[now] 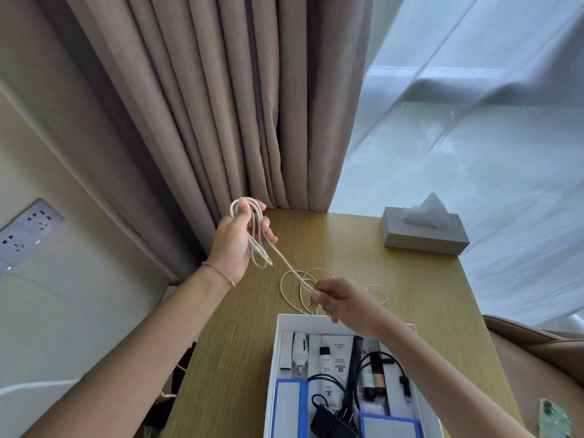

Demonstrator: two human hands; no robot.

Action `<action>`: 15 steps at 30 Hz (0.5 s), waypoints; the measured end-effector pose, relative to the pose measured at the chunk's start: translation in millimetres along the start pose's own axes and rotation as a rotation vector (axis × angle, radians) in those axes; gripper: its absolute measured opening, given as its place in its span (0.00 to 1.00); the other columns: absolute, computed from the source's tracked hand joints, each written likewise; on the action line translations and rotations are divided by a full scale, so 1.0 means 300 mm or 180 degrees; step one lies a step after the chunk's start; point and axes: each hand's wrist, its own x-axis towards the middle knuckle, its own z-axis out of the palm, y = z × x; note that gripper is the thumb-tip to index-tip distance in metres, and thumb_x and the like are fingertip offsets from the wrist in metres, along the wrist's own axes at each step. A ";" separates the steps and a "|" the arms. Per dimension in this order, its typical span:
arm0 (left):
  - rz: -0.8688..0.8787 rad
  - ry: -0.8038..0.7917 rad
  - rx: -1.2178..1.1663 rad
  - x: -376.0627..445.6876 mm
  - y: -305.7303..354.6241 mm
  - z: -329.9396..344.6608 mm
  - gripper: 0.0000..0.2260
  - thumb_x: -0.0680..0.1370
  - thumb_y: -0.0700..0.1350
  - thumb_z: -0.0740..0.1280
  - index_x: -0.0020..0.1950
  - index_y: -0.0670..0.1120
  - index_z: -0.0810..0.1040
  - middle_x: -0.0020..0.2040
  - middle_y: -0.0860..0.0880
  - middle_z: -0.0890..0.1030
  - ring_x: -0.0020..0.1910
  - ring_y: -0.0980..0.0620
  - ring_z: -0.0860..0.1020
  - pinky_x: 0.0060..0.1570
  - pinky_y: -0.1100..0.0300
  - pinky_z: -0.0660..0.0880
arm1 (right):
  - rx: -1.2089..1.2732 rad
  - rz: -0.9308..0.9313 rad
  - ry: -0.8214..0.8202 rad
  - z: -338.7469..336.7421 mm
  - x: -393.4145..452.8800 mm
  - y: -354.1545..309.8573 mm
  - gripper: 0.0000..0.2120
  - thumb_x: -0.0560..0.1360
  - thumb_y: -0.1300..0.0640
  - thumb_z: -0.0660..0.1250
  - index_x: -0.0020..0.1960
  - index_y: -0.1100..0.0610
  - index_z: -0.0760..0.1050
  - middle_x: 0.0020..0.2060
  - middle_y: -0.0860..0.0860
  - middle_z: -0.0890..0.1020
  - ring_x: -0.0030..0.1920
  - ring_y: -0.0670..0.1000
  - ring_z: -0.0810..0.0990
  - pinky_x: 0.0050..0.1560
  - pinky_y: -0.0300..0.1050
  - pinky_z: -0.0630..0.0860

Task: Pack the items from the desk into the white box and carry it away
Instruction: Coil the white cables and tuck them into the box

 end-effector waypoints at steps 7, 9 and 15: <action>0.0040 0.0069 0.1012 -0.053 -0.110 -0.003 0.14 0.85 0.54 0.57 0.48 0.46 0.73 0.30 0.52 0.68 0.27 0.56 0.65 0.30 0.59 0.65 | -0.0495 -0.0116 0.0292 -0.093 -0.078 -0.076 0.08 0.81 0.52 0.68 0.45 0.52 0.82 0.36 0.50 0.83 0.34 0.49 0.77 0.38 0.46 0.73; -0.0042 -0.0121 0.1140 -0.082 -0.150 0.009 0.16 0.82 0.58 0.60 0.49 0.45 0.73 0.31 0.52 0.69 0.28 0.55 0.65 0.31 0.59 0.66 | -0.0291 -0.0240 0.0444 -0.117 -0.091 -0.109 0.07 0.80 0.53 0.69 0.44 0.51 0.83 0.35 0.45 0.83 0.34 0.45 0.78 0.37 0.40 0.73; -0.0445 -0.1117 0.1149 -0.176 -0.239 0.064 0.40 0.65 0.75 0.65 0.60 0.43 0.74 0.37 0.47 0.72 0.32 0.55 0.69 0.32 0.63 0.72 | -0.0324 -0.0471 0.1031 -0.106 -0.095 -0.137 0.02 0.76 0.56 0.74 0.44 0.51 0.84 0.40 0.44 0.82 0.39 0.44 0.80 0.42 0.41 0.78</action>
